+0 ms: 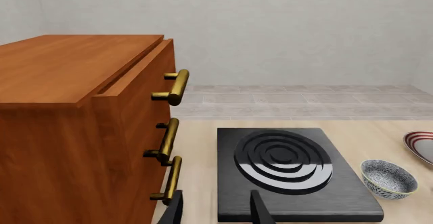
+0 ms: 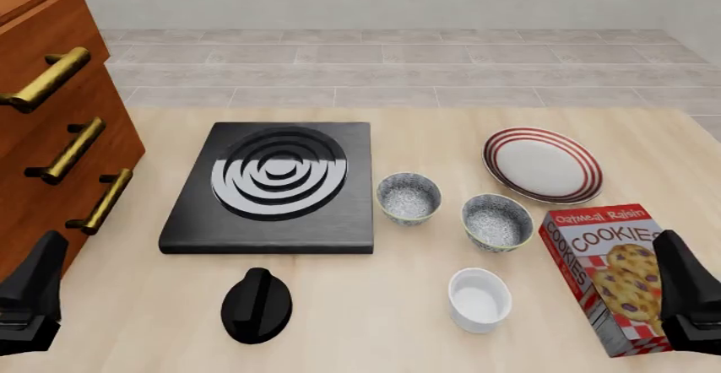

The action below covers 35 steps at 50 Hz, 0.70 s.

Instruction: Pick the akita bowl from table center and place it on the plate.

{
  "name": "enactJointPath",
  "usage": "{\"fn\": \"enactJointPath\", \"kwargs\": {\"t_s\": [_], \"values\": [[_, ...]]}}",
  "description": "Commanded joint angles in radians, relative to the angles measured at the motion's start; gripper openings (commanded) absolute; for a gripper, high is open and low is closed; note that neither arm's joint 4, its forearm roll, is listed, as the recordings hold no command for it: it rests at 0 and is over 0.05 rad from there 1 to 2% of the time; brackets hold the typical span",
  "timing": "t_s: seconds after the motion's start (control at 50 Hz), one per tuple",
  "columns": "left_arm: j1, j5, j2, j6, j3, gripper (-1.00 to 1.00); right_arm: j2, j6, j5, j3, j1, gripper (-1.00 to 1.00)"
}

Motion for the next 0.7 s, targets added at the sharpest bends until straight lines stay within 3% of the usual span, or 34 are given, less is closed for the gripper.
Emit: {"fn": "enactJointPath", "kwargs": {"t_s": [0.02, 0.24, 0.26, 0.3, 0.36, 0.48, 0.56, 0.7], "values": [[0.0, 0.0, 0.0, 0.0, 0.0, 1.0, 0.002, 0.004, 0.003, -0.013, -0.004, 1.0], [0.0, 0.0, 0.0, 0.0, 0.0, 1.0, 0.003, 0.002, 0.04, -0.055, 0.024, 1.0], [0.0, 0.0, 0.0, 0.0, 0.0, 1.0, 0.01, -0.052, 0.059, -0.064, 0.081, 1.0], [0.0, 0.0, 0.0, 0.0, 0.0, 1.0, 0.001, -0.081, 0.074, -0.071, 0.105, 1.0], [0.0, 0.0, 0.0, 0.0, 0.0, 1.0, 0.017, 0.021, 0.106, -0.105, 0.09, 1.0], [0.0, 0.0, 0.0, 0.0, 0.0, 1.0, 0.095, 0.016, 0.122, -0.179, 0.112, 1.0], [0.0, 0.0, 0.0, 0.0, 0.0, 1.0, 0.164, -0.039, 0.113, -0.226, 0.152, 1.0], [0.0, 0.0, 0.0, 0.0, 0.0, 1.0, 0.346, -0.074, 0.056, -0.276, 0.21, 1.0]]}}
